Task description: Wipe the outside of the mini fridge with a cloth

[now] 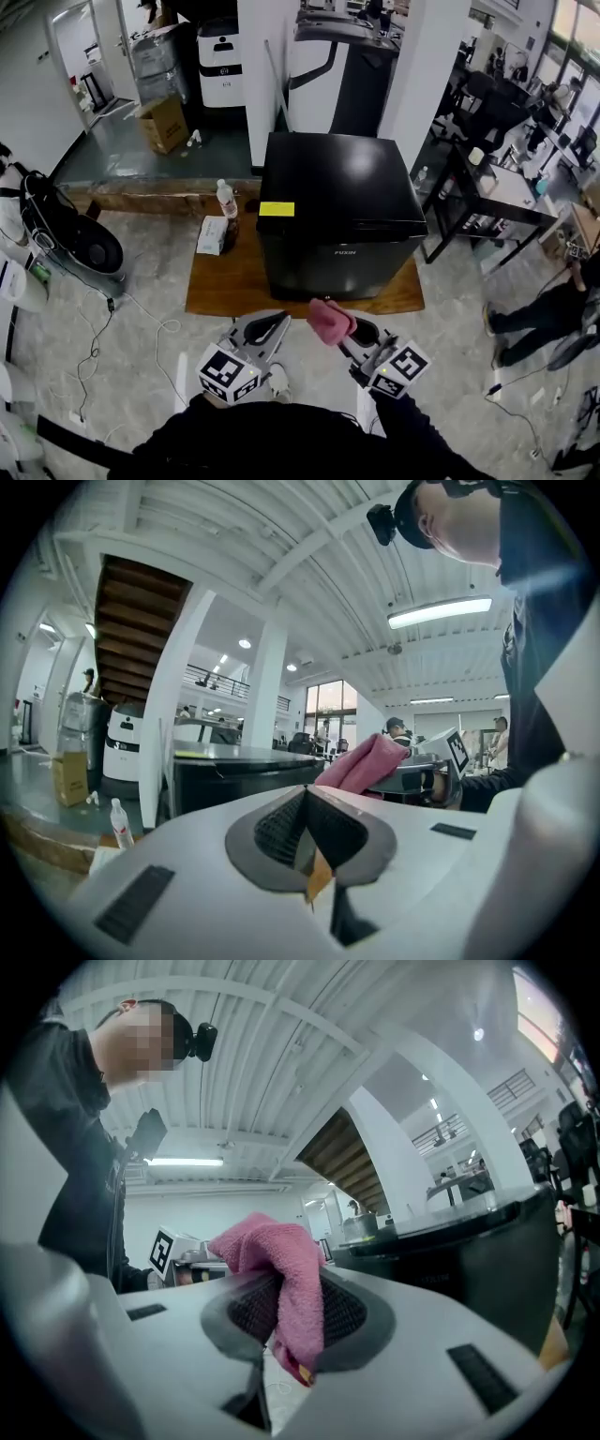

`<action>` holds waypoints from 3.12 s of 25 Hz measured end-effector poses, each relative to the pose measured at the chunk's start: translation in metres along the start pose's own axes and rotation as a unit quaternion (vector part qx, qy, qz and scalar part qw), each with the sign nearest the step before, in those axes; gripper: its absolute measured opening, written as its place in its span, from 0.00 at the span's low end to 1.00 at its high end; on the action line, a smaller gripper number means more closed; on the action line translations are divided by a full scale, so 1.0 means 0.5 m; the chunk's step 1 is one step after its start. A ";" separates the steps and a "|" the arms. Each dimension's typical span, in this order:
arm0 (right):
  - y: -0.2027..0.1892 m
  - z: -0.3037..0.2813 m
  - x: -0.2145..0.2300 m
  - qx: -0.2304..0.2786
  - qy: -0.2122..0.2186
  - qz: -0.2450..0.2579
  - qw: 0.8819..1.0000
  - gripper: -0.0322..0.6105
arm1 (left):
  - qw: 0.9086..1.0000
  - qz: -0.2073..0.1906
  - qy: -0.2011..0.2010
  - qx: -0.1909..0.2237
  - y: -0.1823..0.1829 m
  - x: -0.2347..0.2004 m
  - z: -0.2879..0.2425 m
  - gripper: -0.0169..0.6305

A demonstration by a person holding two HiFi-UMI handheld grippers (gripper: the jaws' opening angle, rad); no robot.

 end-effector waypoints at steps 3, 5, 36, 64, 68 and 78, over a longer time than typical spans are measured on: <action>0.072 -0.101 0.047 0.015 0.008 0.053 0.998 0.18 | 0.998 -0.012 0.007 0.058 0.077 -0.100 -0.032 0.04; 0.114 -0.165 0.069 0.021 0.011 0.088 0.996 0.18 | 0.996 -0.021 0.007 0.087 0.123 -0.161 -0.046 0.04; 0.165 -0.920 0.674 -0.511 0.169 0.136 0.831 0.18 | 0.983 -0.090 0.154 0.034 0.195 -0.638 -0.455 0.04; -0.011 -0.962 0.613 -0.657 0.201 0.133 0.715 0.16 | 0.984 -0.093 0.154 -0.017 0.108 -0.662 -0.414 0.04; -0.013 -0.912 0.548 -0.660 0.198 0.133 0.712 0.16 | 0.985 -0.090 0.147 -0.009 0.114 -0.627 -0.372 0.04; -0.012 -0.781 0.358 -0.662 0.202 0.146 0.706 0.16 | 0.989 -0.094 0.113 -0.007 0.123 -0.525 -0.276 0.04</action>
Point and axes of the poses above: the fingertips, and each gripper's own axes: z backward along the fingers, x to its right, y out of its top, the point moved 8 cm from there along z, backward along the fingers, and after that the axes turned 14 degrees about x, right-handed, at the moved point
